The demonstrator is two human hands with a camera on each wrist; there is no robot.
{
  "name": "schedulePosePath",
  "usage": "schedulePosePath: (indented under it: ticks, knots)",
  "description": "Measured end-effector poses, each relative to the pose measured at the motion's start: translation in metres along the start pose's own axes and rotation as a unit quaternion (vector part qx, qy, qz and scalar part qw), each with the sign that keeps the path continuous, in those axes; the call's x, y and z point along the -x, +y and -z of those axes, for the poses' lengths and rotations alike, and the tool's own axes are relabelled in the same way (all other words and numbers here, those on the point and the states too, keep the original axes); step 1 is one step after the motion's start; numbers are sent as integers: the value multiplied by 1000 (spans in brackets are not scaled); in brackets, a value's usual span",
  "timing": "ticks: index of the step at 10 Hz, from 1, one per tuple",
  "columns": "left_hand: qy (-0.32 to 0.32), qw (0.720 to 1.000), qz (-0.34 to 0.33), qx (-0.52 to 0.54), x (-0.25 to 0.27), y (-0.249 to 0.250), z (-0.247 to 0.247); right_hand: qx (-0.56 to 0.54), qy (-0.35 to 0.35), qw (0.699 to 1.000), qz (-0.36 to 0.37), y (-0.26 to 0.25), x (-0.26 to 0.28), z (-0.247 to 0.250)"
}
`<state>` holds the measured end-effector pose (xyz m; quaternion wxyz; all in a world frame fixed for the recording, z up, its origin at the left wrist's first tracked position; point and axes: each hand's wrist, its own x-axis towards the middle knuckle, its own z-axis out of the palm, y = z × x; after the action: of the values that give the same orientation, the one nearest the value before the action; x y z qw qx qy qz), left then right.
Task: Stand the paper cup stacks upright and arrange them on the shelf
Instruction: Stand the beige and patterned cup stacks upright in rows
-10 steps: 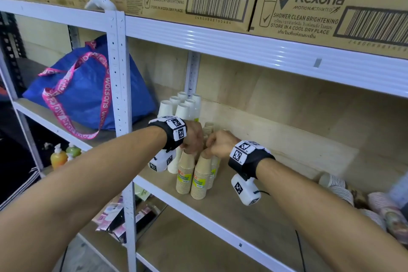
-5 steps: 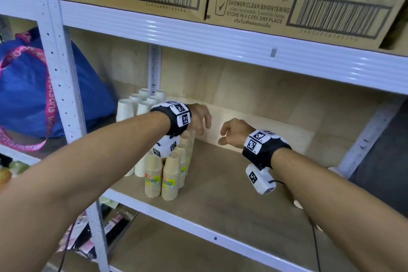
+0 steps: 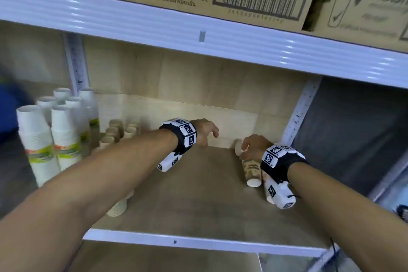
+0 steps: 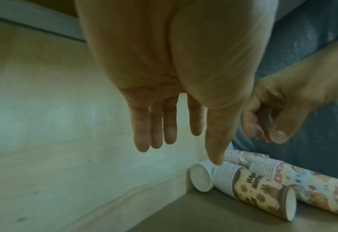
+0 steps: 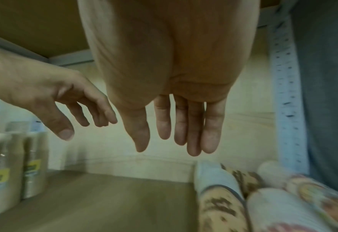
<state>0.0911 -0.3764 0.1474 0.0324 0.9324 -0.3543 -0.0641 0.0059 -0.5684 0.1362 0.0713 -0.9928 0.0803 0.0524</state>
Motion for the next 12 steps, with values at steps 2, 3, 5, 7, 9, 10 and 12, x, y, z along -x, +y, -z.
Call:
schedulePosePath:
  ticks: [2, 3, 5, 7, 9, 10, 12]
  knots:
    - [-16, 997, -67, -22, -42, 36, -25, -21, -5, 997, -76, 60, 10, -37]
    - [-18, 995, -92, -37, -62, 52, -42, -46, -3, 992, -116, 80, 11, -56]
    - [-12, 988, -148, -38, -97, 81, -73, -96, 27, 983, -155, 114, 13, -86]
    - [-33, 979, -185, -80, -133, 90, -99, -123, 59, 970, -199, 124, 21, -103]
    - [-17, 966, -224, -130, -151, 89, -115, -150, 88, 959, -223, 140, 17, -115]
    - [-7, 955, -244, -169, -156, 94, -117, -176, 108, 950, -235, 144, 15, -121]
    - [24, 937, -273, -216, -161, 104, -120, -193, 116, 942, -249, 149, 10, -130]
